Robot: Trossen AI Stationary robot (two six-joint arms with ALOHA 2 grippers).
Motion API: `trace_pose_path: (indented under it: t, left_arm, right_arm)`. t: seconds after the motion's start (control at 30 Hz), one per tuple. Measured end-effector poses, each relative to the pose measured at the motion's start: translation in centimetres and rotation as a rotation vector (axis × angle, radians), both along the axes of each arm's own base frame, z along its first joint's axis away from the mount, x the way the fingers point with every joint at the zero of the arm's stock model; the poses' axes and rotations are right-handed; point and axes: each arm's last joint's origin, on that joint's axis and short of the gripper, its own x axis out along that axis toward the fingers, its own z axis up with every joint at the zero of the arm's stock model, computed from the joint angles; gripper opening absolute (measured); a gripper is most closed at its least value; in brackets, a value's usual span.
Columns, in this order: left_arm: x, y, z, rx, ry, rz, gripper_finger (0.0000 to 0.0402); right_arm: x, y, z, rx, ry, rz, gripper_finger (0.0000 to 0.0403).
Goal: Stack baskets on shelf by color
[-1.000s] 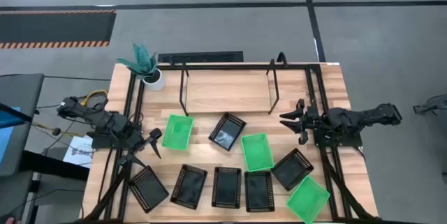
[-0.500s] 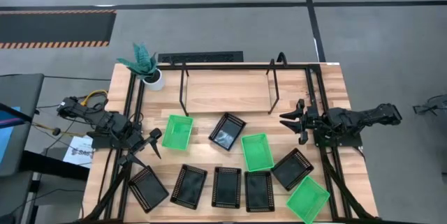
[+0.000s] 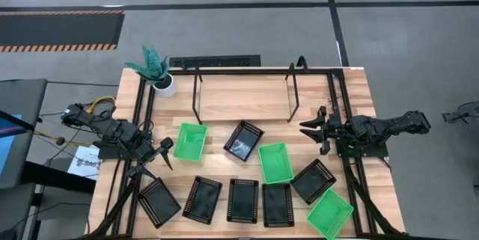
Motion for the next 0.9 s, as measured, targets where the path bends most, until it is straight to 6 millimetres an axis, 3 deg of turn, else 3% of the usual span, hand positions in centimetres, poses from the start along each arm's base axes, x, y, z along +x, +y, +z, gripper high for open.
trace_pose_path:
  t: [0.43,0.53,0.73,0.9]
  left_arm:
    - [0.0,0.0,0.1,0.002,-0.017,0.013,0.0261]
    - [0.2,0.1,0.3,-0.072,0.016,0.064,0.0261]
    - [0.3,0.2,0.5,-0.208,0.122,0.123,0.0261]
    - [0.5,0.5,0.6,-0.18,0.067,0.244,0.0261]
  right_arm:
    - [0.0,0.0,0.0,0.0,0.0,0.0,0.0143]
    - [0.0,0.0,0.2,0.026,-0.022,-0.003,0.0143]
    - [-0.1,0.0,1.3,0.499,-0.193,0.049,0.0143]
    - [-0.2,-0.3,1.8,0.586,-0.244,0.044,0.0143]
